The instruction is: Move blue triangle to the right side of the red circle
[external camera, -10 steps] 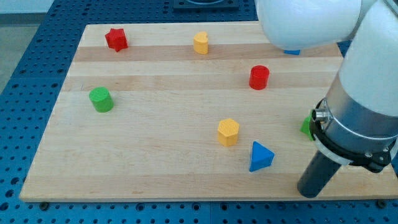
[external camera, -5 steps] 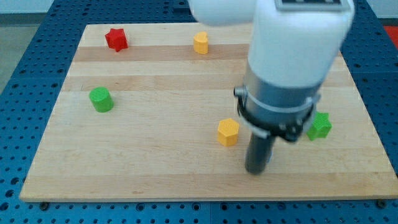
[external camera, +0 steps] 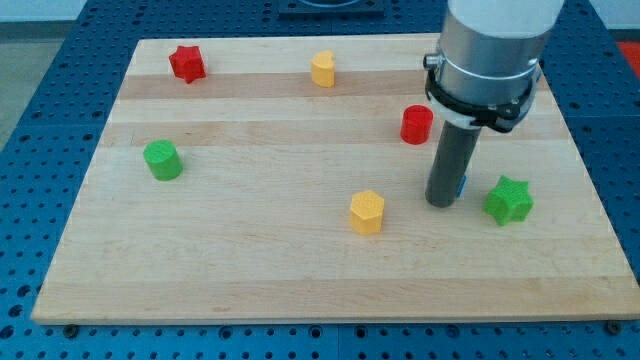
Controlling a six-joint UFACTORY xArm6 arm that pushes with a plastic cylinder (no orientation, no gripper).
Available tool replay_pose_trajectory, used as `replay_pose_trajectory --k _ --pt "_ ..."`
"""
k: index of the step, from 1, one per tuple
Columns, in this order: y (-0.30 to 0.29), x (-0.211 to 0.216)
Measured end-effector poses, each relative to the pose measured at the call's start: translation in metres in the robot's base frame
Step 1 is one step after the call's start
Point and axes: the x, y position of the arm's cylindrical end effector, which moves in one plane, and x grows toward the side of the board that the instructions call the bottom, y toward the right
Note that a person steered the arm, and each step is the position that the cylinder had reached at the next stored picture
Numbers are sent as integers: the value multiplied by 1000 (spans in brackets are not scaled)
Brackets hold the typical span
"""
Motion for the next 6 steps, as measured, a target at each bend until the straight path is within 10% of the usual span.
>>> replay_pose_trajectory --k 2,6 --pt "35 -80" --pt "9 -61"
